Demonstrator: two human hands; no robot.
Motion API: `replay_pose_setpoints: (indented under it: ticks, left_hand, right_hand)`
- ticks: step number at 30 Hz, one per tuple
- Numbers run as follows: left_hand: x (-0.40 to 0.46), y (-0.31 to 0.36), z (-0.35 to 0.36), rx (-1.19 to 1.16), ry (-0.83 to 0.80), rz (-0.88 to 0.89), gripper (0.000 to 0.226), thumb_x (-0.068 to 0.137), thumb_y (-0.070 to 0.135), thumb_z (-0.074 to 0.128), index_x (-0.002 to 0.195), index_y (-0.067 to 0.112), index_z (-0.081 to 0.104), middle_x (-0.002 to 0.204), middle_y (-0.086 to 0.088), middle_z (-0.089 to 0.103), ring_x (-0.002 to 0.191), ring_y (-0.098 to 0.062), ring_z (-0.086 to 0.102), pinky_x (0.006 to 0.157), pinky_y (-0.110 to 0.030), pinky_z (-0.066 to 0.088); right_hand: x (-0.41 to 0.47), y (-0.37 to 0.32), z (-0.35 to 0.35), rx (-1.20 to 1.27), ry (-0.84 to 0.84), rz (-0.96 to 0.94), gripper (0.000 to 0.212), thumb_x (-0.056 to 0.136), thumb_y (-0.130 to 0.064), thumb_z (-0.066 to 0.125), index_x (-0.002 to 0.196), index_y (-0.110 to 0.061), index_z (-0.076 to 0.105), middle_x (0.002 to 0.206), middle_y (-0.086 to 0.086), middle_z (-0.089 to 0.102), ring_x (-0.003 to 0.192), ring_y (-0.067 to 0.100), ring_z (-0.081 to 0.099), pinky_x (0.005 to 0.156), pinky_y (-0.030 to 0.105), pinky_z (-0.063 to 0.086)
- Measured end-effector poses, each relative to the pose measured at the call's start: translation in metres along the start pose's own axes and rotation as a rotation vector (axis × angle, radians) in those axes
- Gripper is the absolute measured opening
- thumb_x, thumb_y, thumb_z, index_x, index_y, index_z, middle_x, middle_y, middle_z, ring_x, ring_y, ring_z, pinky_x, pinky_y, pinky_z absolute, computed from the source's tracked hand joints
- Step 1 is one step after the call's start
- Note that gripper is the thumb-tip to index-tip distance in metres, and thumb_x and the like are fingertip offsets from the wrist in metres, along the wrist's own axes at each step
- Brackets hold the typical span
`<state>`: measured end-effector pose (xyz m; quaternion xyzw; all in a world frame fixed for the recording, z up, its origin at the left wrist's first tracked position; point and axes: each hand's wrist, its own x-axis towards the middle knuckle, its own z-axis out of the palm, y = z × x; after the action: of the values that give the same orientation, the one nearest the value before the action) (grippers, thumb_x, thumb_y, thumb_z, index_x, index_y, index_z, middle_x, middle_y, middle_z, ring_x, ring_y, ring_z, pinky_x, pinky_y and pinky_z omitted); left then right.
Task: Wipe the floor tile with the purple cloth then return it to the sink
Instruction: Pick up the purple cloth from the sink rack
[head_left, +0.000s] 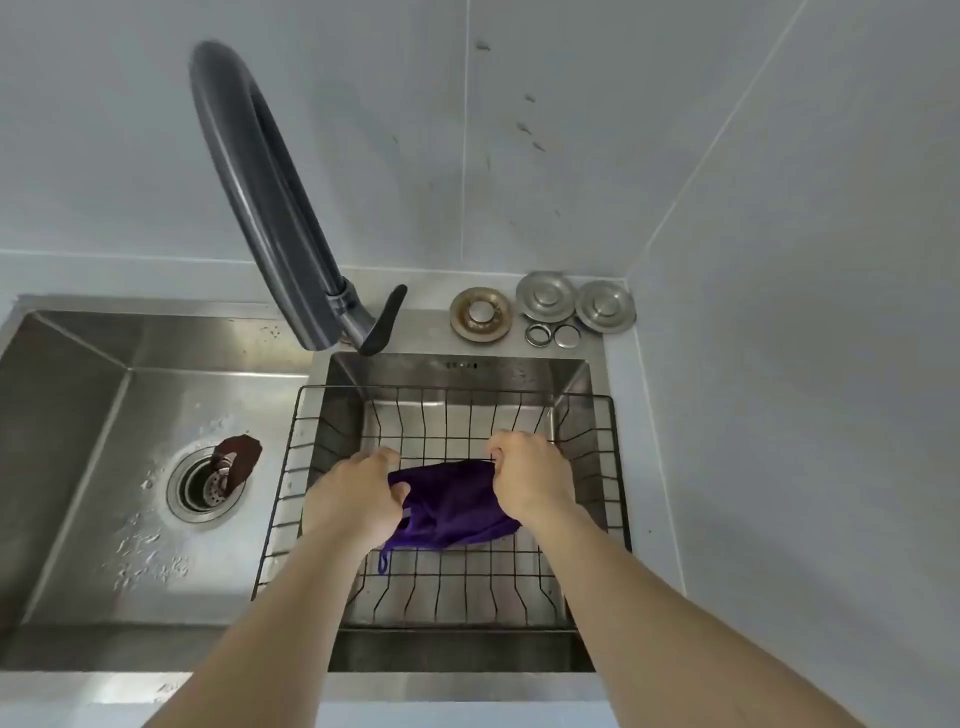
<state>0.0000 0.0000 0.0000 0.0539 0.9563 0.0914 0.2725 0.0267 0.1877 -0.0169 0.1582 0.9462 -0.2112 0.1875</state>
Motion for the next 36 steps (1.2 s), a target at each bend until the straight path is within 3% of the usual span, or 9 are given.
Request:
replay_pose_setpoints:
  ticks: [3,7,13,16,18,21,24,29,36]
  left_hand:
    - [0.009,0.0,0.01,0.005,0.015,-0.02,0.04,0.099,0.04,0.05,0.138,0.028,0.049,0.126,-0.001,0.066,0.113,-0.027,0.064,0.087,-0.04,0.053]
    - [0.015,0.001,0.021,0.009,0.014,-0.056,0.032,0.099,0.037,0.052,0.129,0.025,0.052,0.116,-0.001,0.068,0.104,-0.027,0.066,0.079,-0.037,0.049]
    - [0.009,0.0,0.028,0.013,0.029,-0.049,0.02,0.095,0.034,0.059,0.113,0.026,0.054,0.115,-0.002,0.058,0.107,-0.025,0.06,0.086,-0.041,0.051]
    - [0.001,-0.001,0.024,-0.02,0.051,-0.049,0.017,0.095,0.033,0.06,0.109,0.026,0.053,0.107,-0.001,0.056,0.097,-0.024,0.058,0.082,-0.039,0.049]
    - [-0.006,-0.003,0.02,-0.061,0.082,-0.049,0.014,0.096,0.033,0.06,0.106,0.026,0.053,0.096,0.003,0.056,0.084,-0.023,0.054,0.074,-0.037,0.047]
    - [-0.022,-0.006,0.011,-0.118,0.146,-0.001,0.013,0.094,0.032,0.064,0.102,0.028,0.055,0.09,0.006,0.057,0.08,-0.022,0.057,0.071,-0.037,0.052]
    - [-0.042,-0.009,0.001,-0.145,0.218,0.069,0.015,0.092,0.028,0.068,0.099,0.029,0.055,0.094,0.006,0.062,0.083,-0.02,0.062,0.071,-0.037,0.053]
    - [-0.087,-0.021,-0.024,-0.156,0.366,0.177,0.021,0.091,0.025,0.067,0.094,0.033,0.048,0.091,0.006,0.061,0.079,-0.019,0.058,0.065,-0.032,0.045]
    - [-0.19,-0.047,-0.078,-0.147,0.553,0.264,0.014,0.094,0.033,0.063,0.1,0.031,0.051,0.092,0.007,0.063,0.076,-0.019,0.06,0.065,-0.034,0.048]
  right_hand:
    - [0.007,0.005,0.007,-0.002,-0.024,-0.002,0.039,0.093,0.003,0.054,0.119,-0.021,0.069,0.113,0.003,0.071,0.104,0.028,0.066,0.084,0.04,0.056]
    - [0.012,0.009,0.012,0.035,-0.025,0.002,0.043,0.092,0.002,0.059,0.127,-0.022,0.067,0.12,0.002,0.07,0.11,0.027,0.065,0.088,0.038,0.055]
    - [0.002,0.017,0.011,0.138,-0.033,0.065,0.014,0.098,-0.014,0.063,0.105,-0.012,0.075,0.103,0.005,0.076,0.094,0.022,0.068,0.078,0.031,0.053]
    - [-0.004,0.021,0.009,0.158,-0.103,0.107,0.012,0.096,-0.015,0.066,0.097,-0.009,0.077,0.103,0.009,0.073,0.101,0.027,0.067,0.086,0.035,0.056]
    - [-0.011,0.019,0.006,0.183,-0.173,0.113,0.019,0.092,-0.003,0.064,0.1,-0.012,0.079,0.105,0.012,0.076,0.109,0.03,0.068,0.093,0.038,0.058]
    - [-0.032,0.016,0.004,0.186,-0.199,0.108,0.041,0.086,0.009,0.061,0.113,-0.017,0.077,0.109,0.008,0.076,0.106,0.028,0.069,0.09,0.029,0.055]
    - [-0.061,0.011,0.003,0.194,-0.14,0.09,0.041,0.087,0.01,0.059,0.118,-0.013,0.074,0.108,0.01,0.075,0.103,0.029,0.07,0.094,0.034,0.057]
    - [-0.113,-0.006,-0.02,0.213,0.118,0.082,0.034,0.092,0.001,0.057,0.113,-0.017,0.076,0.111,0.007,0.073,0.101,0.029,0.07,0.092,0.042,0.06]
    - [-0.211,-0.044,-0.075,0.174,0.42,-0.015,0.021,0.098,-0.018,0.058,0.107,-0.029,0.074,0.105,-0.003,0.061,0.092,0.018,0.061,0.075,0.031,0.052]
